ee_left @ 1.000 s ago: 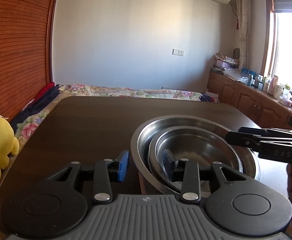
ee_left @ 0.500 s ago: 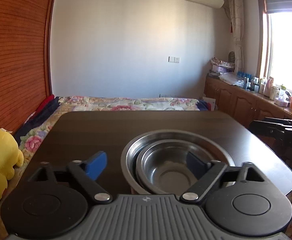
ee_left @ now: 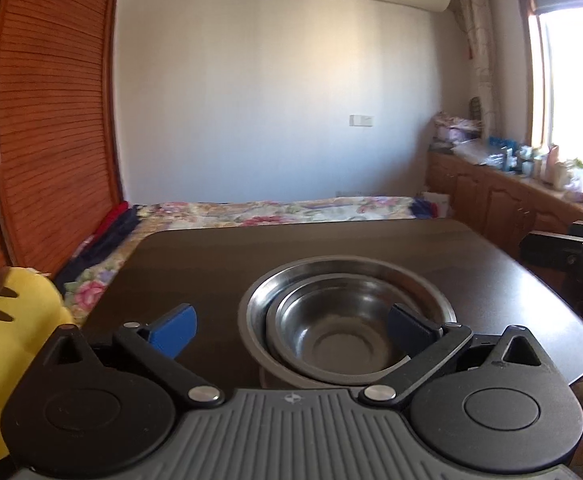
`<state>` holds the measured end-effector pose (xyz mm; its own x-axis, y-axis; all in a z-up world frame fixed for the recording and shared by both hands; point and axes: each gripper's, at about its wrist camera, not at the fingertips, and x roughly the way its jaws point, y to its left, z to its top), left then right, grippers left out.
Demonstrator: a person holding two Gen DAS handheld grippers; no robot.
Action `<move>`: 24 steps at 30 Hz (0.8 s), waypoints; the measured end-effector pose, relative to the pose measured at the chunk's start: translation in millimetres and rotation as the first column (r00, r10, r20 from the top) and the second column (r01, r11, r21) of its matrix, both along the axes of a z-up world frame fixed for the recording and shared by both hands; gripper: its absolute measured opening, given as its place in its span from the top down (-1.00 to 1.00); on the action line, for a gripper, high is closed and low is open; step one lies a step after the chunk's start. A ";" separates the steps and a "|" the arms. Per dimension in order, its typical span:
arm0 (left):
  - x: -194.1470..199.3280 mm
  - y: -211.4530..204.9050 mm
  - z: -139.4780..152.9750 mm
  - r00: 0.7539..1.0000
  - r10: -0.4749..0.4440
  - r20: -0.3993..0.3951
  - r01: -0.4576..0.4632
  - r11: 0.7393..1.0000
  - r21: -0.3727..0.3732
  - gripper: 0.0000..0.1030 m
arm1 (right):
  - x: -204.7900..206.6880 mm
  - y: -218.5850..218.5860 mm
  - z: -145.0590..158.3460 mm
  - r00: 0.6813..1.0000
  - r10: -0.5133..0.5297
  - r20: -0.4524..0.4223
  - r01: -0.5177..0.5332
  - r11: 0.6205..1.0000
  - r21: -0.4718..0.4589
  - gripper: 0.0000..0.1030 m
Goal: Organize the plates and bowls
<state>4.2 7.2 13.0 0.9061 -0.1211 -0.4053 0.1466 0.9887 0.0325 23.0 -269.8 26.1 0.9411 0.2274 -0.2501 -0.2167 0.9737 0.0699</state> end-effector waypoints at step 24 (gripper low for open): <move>-8.1 -7.5 -22.2 0.999 0.022 -0.028 -0.022 1.000 0.021 -1.00 | -7.3 -0.5 -22.1 0.993 -0.112 -0.032 0.110 0.993 -0.050 -1.00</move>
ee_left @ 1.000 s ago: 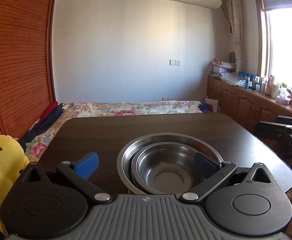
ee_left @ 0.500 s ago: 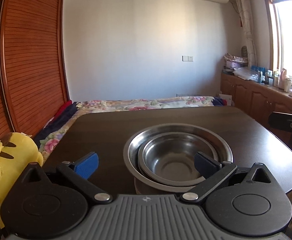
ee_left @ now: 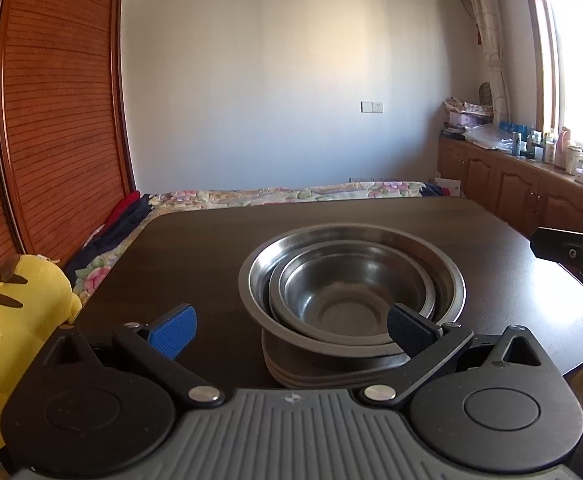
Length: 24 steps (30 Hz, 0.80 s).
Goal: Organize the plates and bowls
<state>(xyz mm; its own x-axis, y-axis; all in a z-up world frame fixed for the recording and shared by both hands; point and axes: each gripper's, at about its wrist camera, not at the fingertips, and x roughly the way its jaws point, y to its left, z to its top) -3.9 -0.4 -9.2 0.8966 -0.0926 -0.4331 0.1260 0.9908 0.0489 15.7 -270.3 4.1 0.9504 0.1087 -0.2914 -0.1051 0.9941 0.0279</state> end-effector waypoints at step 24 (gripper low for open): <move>0.0 2.7 3.0 1.000 0.005 0.005 -0.005 1.000 -0.007 -1.00 | 2.5 -4.6 -1.4 1.000 -0.011 -0.010 0.011 1.000 0.008 -1.00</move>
